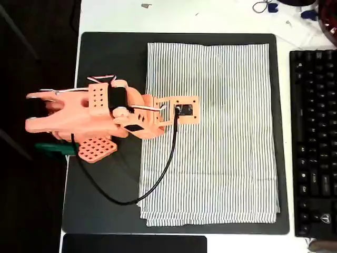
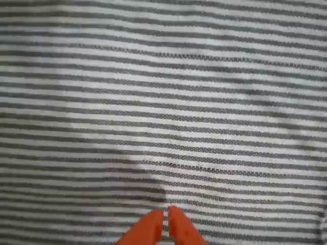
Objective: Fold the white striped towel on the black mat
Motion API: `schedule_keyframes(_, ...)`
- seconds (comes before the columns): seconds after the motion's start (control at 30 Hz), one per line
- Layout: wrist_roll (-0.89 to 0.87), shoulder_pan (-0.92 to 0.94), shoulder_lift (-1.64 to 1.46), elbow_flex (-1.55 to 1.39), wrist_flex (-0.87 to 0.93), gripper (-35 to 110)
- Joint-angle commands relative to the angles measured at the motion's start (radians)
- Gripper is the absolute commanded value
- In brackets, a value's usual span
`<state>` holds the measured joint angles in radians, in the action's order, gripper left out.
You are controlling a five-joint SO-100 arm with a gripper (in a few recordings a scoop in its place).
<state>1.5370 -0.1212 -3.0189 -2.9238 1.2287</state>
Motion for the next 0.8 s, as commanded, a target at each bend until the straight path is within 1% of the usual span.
schedule_keyframes(0.0, -0.023, -0.032, 0.066, 0.087, -0.015, 0)
schedule_keyframes(0.33, -0.202, -0.212, 0.334, 0.302, -0.051, 0)
schedule_keyframes(0.53, -0.359, -0.331, 0.571, 0.499, -0.043, 2)
schedule_keyframes(0.77, -0.413, -0.456, 0.784, 0.672, -0.078, 2)
